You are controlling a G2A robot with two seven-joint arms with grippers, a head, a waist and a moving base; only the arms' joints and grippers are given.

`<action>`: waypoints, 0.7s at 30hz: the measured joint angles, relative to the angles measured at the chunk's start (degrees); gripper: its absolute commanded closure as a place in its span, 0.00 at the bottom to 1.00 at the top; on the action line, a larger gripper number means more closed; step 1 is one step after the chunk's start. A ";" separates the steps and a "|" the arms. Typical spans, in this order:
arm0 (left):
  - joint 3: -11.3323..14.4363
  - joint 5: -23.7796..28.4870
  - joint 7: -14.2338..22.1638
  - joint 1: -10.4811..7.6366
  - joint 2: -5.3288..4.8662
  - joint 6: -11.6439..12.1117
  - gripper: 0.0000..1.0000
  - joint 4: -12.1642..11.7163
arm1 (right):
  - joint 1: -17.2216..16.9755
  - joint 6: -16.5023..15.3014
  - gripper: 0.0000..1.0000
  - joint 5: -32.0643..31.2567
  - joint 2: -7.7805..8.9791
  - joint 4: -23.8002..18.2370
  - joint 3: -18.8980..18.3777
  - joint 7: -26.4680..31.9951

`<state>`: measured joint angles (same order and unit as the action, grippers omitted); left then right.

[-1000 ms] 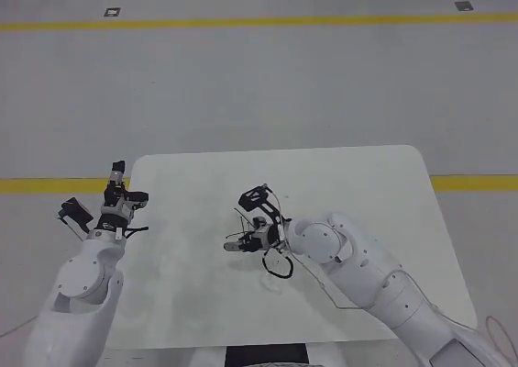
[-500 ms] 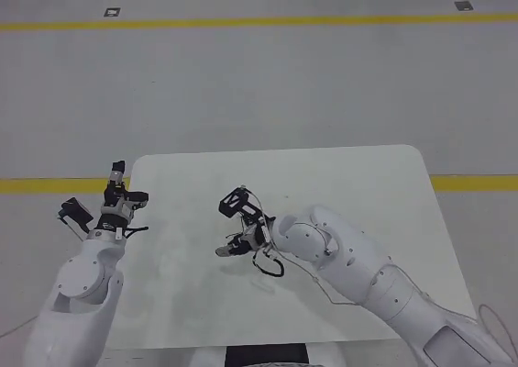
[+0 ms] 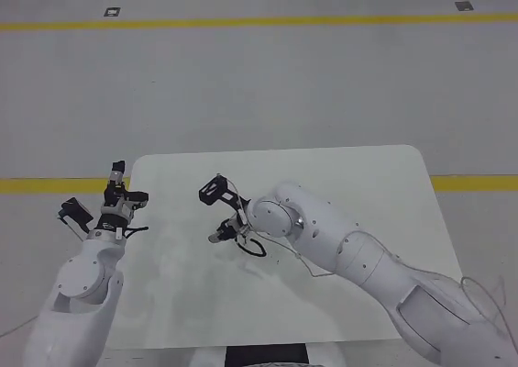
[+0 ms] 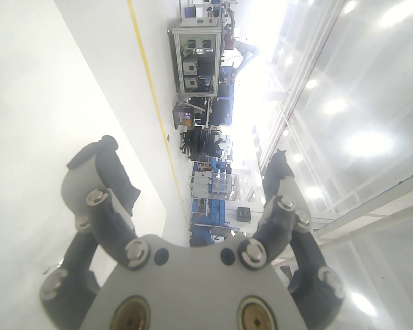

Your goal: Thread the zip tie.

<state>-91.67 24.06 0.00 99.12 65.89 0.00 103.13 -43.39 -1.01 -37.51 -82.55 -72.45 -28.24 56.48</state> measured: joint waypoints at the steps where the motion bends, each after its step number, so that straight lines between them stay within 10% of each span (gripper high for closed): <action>1: 0.00 0.00 0.00 0.00 0.00 0.00 0.00 0.00 | 0.04 0.08 0.00 0.02 -0.04 0.12 0.01 -0.05; 14: 0.00 0.00 0.00 0.00 0.00 0.00 0.00 0.00 | -0.01 0.13 0.00 -0.13 -0.02 0.08 0.09 0.08; 21: 0.00 0.00 0.00 0.00 0.00 0.00 0.00 0.00 | 1.59 7.58 0.00 -7.05 -2.47 0.52 4.50 4.55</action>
<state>-91.67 24.06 0.00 99.12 65.89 0.00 103.13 -41.80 6.57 -44.56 -85.02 -71.93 -23.74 61.03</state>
